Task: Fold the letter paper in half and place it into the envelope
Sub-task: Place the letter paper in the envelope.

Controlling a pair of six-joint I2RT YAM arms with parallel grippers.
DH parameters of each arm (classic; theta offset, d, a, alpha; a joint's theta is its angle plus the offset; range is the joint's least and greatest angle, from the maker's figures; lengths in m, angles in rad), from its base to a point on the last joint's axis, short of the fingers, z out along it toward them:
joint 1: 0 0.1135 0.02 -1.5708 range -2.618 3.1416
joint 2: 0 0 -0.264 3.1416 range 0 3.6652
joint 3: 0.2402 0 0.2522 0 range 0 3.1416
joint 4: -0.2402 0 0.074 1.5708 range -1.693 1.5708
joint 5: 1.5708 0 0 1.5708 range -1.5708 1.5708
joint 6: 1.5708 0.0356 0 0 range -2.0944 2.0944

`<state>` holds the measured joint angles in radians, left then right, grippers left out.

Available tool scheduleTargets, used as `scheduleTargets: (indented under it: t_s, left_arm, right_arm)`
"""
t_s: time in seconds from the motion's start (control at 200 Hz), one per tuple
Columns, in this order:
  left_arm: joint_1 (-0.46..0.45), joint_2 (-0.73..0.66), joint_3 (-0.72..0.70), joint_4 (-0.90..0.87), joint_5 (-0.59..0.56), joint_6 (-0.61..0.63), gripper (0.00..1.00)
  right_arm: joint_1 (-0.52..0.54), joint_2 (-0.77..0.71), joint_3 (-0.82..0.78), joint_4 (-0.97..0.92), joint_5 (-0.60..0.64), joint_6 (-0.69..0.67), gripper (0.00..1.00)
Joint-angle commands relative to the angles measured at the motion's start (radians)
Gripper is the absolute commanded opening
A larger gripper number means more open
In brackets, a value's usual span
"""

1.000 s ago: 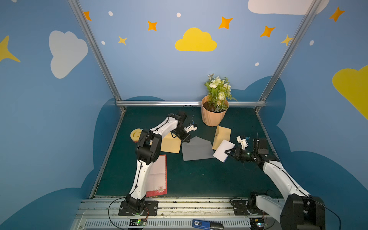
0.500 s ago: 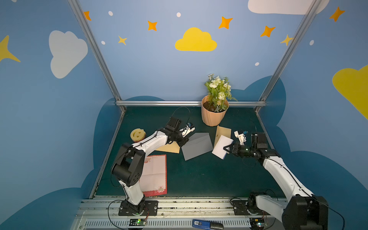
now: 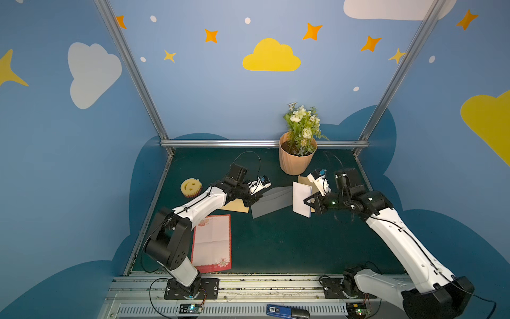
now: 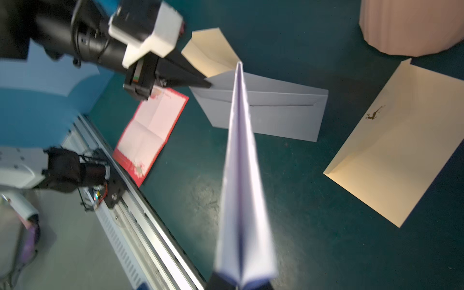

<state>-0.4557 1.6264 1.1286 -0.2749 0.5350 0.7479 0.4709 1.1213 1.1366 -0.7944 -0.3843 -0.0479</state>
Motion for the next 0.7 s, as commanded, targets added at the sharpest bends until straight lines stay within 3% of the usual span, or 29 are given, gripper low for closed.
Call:
scheduleTargets:
  t_s: [0.0, 0.185, 0.295, 0.516, 0.696]
  left_arm:
    - [0.023, -0.041, -0.006, -0.061, 0.064, 0.082, 0.04]
    - [0.040, -0.053, 0.021, -0.194, 0.091, 0.211, 0.03]
    - [0.038, -0.066, 0.011, -0.197, 0.113, 0.224, 0.03]
    - [0.008, -0.087, 0.008, -0.237, 0.102, 0.298, 0.03]
    - [0.002, -0.098, 0.013, -0.257, 0.103, 0.319, 0.03]
  right_arm:
    - [0.089, -0.015, 0.039, -0.062, 0.127, -0.208, 0.00]
    - [0.262, -0.011, 0.018, 0.010, 0.236, -0.476, 0.00]
    - [0.324, 0.062, 0.046, 0.025, 0.328, -0.592, 0.00]
    - [0.371, 0.209, 0.078, 0.102, 0.515, -0.776, 0.00]
    - [0.380, 0.233, 0.047, 0.228, 0.542, -0.882, 0.00]
